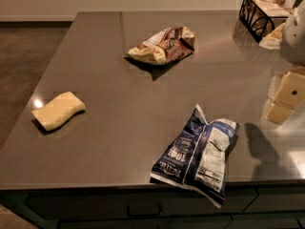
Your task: Move blue chip bag near sponge
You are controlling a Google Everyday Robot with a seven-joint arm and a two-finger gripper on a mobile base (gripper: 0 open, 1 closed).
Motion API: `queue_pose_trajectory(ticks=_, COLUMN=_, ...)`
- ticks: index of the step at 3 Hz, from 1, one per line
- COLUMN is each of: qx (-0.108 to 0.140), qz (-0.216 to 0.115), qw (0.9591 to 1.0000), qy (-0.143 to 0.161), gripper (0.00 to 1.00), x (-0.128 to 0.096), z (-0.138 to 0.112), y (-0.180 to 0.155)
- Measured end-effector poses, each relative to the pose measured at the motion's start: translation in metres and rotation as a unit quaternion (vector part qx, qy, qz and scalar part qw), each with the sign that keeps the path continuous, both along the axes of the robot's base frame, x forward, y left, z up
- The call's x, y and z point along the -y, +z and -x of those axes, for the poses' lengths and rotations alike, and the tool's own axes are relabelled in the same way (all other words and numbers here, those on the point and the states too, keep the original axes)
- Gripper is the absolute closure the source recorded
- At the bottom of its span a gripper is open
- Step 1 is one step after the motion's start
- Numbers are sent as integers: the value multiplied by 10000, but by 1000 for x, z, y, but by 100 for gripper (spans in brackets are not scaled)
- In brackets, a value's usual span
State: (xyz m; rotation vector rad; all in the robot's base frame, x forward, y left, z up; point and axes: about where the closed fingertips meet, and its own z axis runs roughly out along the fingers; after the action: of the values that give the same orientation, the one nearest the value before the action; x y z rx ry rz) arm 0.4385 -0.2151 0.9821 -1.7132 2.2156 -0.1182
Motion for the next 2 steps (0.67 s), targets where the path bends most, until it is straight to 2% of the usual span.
queue_pose_trajectory(ticks=1, qx=1, qz=0, qw=10000, qy=0, gripper=0, x=0, z=0, y=0)
queue_pose_trajectory(ticks=2, qx=9, qz=46, qw=9997, qy=219, gripper=0, x=-7, z=1, y=-5)
